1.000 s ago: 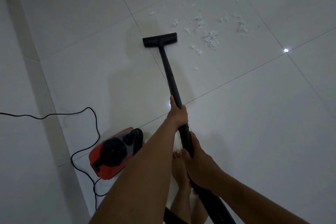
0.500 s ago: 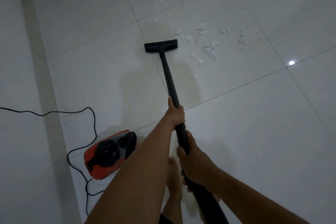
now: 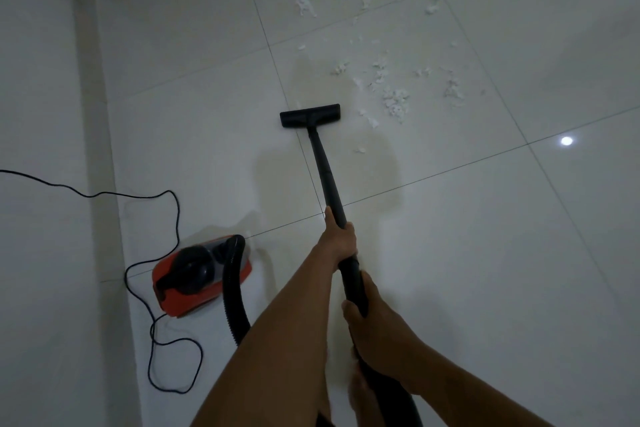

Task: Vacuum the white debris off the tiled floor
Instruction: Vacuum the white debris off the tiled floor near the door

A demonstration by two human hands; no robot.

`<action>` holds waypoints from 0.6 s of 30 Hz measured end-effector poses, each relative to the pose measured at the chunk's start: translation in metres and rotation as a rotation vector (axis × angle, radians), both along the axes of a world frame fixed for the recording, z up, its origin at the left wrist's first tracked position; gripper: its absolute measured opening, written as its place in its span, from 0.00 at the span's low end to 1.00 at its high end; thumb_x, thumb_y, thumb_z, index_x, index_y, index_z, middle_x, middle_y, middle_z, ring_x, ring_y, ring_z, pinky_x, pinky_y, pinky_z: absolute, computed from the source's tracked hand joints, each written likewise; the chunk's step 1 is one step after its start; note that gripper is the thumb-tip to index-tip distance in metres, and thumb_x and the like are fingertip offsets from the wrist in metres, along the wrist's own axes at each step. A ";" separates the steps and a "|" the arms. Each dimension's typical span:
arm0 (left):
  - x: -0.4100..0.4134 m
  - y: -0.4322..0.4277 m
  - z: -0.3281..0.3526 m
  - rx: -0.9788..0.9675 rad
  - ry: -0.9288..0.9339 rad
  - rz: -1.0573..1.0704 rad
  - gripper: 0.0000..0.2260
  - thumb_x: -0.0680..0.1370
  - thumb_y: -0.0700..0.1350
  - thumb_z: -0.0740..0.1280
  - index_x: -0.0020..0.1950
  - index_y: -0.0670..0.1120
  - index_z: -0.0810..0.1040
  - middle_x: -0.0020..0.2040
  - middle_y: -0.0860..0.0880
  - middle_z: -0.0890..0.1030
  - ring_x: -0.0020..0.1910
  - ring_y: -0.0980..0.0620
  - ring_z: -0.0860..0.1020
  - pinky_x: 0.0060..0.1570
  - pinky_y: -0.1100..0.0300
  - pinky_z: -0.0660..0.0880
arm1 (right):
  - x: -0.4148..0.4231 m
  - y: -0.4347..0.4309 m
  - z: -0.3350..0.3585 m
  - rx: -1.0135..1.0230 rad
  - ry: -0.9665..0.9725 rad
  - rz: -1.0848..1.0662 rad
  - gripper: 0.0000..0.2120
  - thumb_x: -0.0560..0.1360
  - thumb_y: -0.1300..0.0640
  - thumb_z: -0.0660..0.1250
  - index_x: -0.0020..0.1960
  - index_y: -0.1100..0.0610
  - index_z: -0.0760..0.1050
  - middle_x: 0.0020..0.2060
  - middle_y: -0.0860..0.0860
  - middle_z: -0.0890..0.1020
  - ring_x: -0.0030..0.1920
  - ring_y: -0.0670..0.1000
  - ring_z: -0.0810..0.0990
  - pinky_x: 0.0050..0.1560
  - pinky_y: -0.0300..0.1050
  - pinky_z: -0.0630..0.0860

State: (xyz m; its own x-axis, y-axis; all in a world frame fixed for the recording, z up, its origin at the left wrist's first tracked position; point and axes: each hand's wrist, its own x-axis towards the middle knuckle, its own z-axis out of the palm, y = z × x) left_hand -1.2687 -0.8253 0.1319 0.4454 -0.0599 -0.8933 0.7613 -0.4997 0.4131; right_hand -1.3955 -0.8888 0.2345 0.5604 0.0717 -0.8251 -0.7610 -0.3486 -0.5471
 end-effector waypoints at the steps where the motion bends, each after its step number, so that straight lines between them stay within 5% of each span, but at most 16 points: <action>1: -0.001 -0.002 0.002 0.001 0.000 0.003 0.31 0.86 0.49 0.54 0.81 0.59 0.35 0.46 0.43 0.76 0.39 0.50 0.75 0.45 0.53 0.78 | -0.001 -0.003 0.002 0.002 -0.003 0.005 0.28 0.86 0.52 0.53 0.82 0.45 0.45 0.47 0.50 0.79 0.30 0.42 0.78 0.26 0.32 0.71; 6: 0.000 -0.009 0.005 -0.001 0.013 0.028 0.31 0.86 0.49 0.54 0.81 0.59 0.36 0.40 0.44 0.75 0.37 0.50 0.74 0.49 0.50 0.78 | 0.000 -0.013 0.000 0.008 -0.008 0.016 0.29 0.85 0.49 0.55 0.82 0.44 0.45 0.42 0.47 0.80 0.33 0.45 0.79 0.34 0.39 0.76; 14: 0.013 -0.012 -0.001 -0.012 0.017 0.054 0.32 0.85 0.49 0.54 0.80 0.60 0.35 0.40 0.44 0.75 0.37 0.50 0.75 0.40 0.54 0.78 | 0.012 -0.016 -0.010 -0.015 0.012 0.053 0.30 0.85 0.50 0.53 0.82 0.41 0.41 0.49 0.54 0.82 0.36 0.49 0.81 0.38 0.45 0.80; 18: 0.030 -0.010 0.005 0.000 -0.010 0.024 0.31 0.86 0.48 0.53 0.81 0.58 0.35 0.44 0.44 0.76 0.38 0.51 0.75 0.34 0.58 0.74 | 0.028 -0.014 -0.009 0.010 0.005 0.033 0.29 0.85 0.51 0.53 0.81 0.43 0.44 0.44 0.53 0.81 0.35 0.49 0.80 0.41 0.48 0.81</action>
